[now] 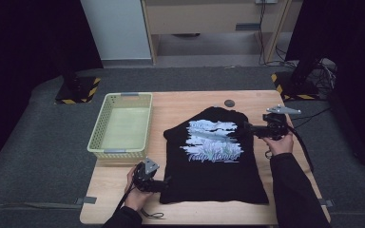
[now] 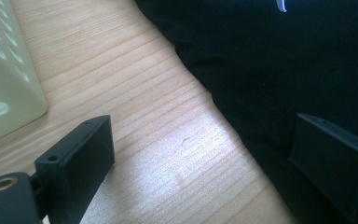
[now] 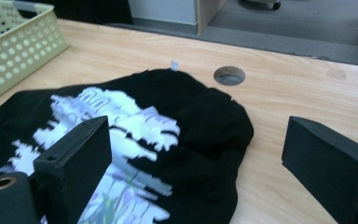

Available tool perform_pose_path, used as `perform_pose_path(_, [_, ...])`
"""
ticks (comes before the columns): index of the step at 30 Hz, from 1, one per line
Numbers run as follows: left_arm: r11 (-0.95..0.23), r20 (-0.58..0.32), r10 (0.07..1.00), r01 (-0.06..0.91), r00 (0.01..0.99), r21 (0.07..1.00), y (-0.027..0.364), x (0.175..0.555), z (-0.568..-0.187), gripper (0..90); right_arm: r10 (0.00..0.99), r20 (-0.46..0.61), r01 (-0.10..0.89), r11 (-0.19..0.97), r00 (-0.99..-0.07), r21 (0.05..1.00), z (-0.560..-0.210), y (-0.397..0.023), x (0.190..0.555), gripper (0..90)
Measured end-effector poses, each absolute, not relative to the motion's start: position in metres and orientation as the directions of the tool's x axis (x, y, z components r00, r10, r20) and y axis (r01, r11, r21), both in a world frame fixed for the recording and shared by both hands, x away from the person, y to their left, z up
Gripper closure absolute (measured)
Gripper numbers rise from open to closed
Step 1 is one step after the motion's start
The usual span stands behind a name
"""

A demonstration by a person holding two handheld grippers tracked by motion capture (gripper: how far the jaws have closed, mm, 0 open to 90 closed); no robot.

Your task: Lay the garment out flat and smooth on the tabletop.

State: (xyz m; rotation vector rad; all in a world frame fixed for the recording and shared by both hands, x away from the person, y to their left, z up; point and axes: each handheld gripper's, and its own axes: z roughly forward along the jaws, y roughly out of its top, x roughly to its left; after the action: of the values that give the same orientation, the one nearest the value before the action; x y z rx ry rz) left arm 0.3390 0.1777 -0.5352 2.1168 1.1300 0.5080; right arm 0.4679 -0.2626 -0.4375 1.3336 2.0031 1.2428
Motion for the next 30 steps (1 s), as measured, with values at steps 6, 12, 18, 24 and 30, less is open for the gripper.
perform_pose_path(6, [-0.392,0.02,0.838,0.576,0.545,0.717,0.178,0.339,-0.535,6.0,0.902,0.113,0.509,0.129,-0.416,0.851,-0.44,-0.262,0.485,8.7])
perform_pose_path(12, [-0.384,0.011,0.842,0.585,0.539,0.715,0.178,0.339,-0.535,5.9,0.921,0.124,0.541,0.105,-0.37,0.834,-0.449,-0.267,0.5,8.9])
perform_pose_path(18, [-0.381,0.008,0.843,0.587,0.538,0.714,0.178,0.339,-0.535,5.8,0.926,0.134,0.565,0.097,-0.353,0.82,-0.46,-0.269,0.512,9.7])
perform_pose_path(24, [-0.38,0.005,0.844,0.589,0.537,0.713,0.178,0.339,-0.535,5.8,0.925,0.137,0.589,0.108,-0.355,0.801,-0.47,-0.263,0.524,11.3])
perform_pose_path(30, [-0.377,0.001,0.844,0.592,0.537,0.712,0.179,0.34,-0.536,5.8,0.934,0.127,0.603,0.107,-0.333,0.79,-0.478,-0.259,0.536,11.7])
